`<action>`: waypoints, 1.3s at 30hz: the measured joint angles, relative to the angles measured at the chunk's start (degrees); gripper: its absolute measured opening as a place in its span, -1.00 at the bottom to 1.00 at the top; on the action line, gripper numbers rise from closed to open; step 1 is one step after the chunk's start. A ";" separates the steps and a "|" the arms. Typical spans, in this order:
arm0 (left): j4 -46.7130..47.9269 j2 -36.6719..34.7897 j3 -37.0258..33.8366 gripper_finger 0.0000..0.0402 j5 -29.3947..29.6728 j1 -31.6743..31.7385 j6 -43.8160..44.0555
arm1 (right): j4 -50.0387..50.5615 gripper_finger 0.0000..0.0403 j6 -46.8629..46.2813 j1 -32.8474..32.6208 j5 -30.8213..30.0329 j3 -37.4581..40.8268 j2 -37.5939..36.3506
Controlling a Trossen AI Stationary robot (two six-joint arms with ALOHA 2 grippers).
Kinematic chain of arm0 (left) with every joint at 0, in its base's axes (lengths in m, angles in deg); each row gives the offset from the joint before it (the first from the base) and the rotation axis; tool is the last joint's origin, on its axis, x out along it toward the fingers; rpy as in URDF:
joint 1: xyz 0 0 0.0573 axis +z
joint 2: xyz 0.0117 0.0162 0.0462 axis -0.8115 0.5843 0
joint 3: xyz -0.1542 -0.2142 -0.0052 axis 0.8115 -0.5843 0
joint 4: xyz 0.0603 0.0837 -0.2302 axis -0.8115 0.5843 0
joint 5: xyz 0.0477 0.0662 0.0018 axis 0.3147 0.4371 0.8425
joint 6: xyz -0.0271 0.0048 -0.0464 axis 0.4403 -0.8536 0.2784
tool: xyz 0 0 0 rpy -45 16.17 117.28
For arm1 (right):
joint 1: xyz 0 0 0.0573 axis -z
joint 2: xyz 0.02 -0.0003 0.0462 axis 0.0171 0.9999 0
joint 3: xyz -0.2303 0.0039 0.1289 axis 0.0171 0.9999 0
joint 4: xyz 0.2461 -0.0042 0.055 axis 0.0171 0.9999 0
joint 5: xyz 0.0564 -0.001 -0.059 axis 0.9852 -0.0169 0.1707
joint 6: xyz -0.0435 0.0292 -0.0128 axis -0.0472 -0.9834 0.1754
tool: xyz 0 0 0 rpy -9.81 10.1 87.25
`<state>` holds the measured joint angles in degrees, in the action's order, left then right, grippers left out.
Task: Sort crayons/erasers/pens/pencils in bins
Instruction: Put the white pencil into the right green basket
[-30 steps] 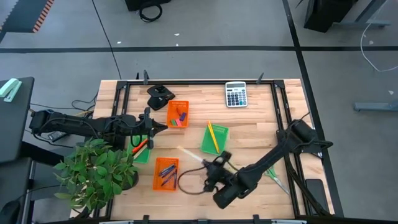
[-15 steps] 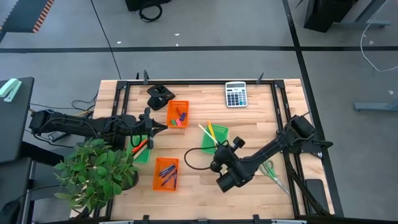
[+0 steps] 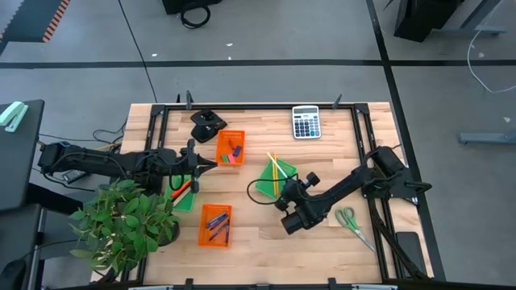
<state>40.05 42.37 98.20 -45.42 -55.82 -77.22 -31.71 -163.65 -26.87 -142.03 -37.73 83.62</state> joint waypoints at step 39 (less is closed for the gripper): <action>0.03 -0.02 0.00 -0.85 0.00 0.01 -0.04 | -6.90 -0.79 -2.77 -4.50 -9.52 -0.45 -6.35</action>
<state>40.08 42.35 98.20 -45.42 -55.81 -77.27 -38.62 -166.42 -31.37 -151.55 -38.19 77.27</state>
